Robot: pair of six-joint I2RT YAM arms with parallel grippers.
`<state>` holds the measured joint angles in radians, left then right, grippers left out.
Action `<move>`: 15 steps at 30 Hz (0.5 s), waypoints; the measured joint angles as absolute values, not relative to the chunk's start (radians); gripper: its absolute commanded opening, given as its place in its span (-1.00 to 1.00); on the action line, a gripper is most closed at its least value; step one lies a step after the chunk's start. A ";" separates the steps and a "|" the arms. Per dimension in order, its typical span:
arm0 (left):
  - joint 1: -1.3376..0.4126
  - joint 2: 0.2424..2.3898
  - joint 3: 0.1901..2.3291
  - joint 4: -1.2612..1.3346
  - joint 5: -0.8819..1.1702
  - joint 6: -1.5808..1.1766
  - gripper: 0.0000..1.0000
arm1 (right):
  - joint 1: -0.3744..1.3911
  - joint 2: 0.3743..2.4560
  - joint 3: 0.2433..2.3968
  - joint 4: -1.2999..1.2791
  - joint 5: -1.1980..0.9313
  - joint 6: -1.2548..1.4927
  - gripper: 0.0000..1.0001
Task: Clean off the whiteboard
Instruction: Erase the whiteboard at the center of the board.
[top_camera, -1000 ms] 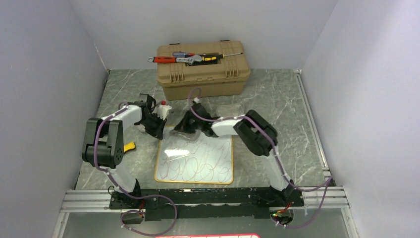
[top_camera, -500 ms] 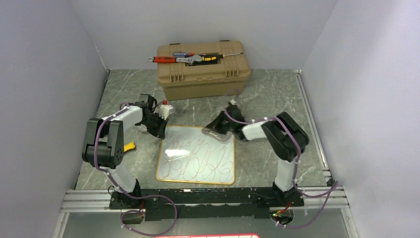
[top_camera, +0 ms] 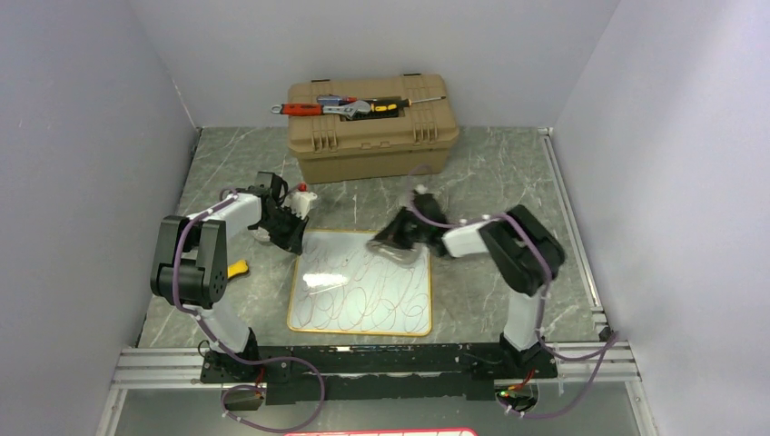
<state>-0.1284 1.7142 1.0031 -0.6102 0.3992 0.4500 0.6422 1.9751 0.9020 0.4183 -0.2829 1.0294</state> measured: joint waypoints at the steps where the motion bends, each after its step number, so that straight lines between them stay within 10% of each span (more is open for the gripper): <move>1: -0.128 1.716 1.005 -0.612 0.399 0.450 -0.84 | 0.590 1.914 0.822 0.420 -0.294 1.020 -1.00; 8: -0.128 1.719 1.009 -0.617 0.400 0.450 -0.84 | 0.405 1.706 0.546 0.441 -0.297 0.985 -1.00; 15: -0.134 1.720 1.014 -0.622 0.395 0.447 -0.84 | 0.527 1.950 0.744 0.585 -0.375 1.044 -1.00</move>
<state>-0.1345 1.7203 1.0138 -0.6216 0.3950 0.4469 0.5270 1.9499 0.7441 0.5854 -0.3748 1.0443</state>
